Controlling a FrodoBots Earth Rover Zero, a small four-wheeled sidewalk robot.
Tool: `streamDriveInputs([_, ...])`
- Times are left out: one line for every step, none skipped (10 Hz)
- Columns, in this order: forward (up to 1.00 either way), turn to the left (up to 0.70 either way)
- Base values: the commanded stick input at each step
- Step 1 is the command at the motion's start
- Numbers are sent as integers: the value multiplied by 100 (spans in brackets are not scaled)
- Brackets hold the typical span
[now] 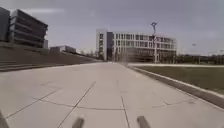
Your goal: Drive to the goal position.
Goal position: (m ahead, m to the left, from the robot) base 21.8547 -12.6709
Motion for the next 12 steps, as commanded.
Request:
streamDriveInputs([70, 0])
streamDriveInputs([70, 0])
streamDriveInputs([70, 0])
streamDriveInputs([70, 0])
streamDriveInputs([70, 0])
streamDriveInputs([70, 0])
streamDriveInputs([70, 0])
streamDriveInputs([70, 0])
streamDriveInputs([70, 0])
streamDriveInputs([70, 0])
streamDriveInputs([70, 0])
streamDriveInputs([70, 0])
